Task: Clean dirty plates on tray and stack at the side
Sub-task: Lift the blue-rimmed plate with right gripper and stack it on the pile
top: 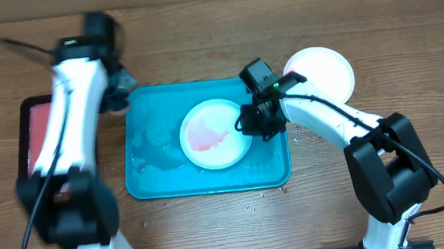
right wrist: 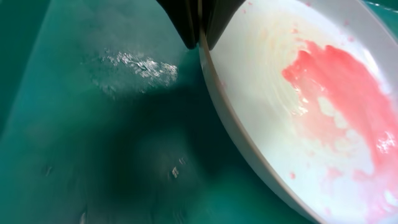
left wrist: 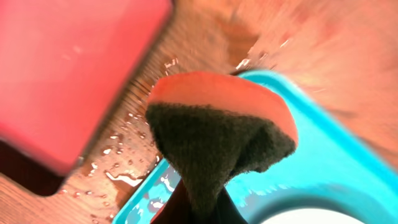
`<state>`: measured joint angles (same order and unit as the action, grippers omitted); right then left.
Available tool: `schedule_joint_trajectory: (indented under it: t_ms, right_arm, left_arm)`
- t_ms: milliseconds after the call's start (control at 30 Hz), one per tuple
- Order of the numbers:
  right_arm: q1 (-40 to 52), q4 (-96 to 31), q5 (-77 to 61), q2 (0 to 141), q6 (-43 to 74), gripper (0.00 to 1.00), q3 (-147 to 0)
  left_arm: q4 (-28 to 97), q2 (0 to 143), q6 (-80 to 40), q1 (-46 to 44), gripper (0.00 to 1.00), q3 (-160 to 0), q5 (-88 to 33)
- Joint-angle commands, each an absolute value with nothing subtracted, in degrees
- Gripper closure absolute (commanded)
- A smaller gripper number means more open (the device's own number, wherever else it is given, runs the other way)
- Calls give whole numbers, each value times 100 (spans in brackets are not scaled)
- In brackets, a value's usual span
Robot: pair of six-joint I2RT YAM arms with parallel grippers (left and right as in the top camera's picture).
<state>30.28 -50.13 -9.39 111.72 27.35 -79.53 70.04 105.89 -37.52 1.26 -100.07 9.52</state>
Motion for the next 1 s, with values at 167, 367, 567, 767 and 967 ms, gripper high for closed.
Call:
schedule_joint_trajectory:
  t_ms: [167,367,567,767,967]
  right_arm:
    - [3979,-6320,1669,11089,2504,96,-9863]
    - [4772,-6834,3295,11089,2502,96,-10632]
    - [5328,-7435,4858,11089,2502,96,-10753]
    - [5714,-7644,5548,11089,2502,96,-10753]
    - [6031,-7684,6097,11089,2425,96,-10753]
  left_arm:
    - [7387,9974,-3465,1623,96,-9970,443]
    - [6563,10003,-3468,2475,95,-8989,443]
    - [5356,10007,-3468,3028,96,-7961,257]
    - [4536,10016,-3468,3079,95,-7212,399]
    - [4359,10208,-3468,3146,73,-7022,526]
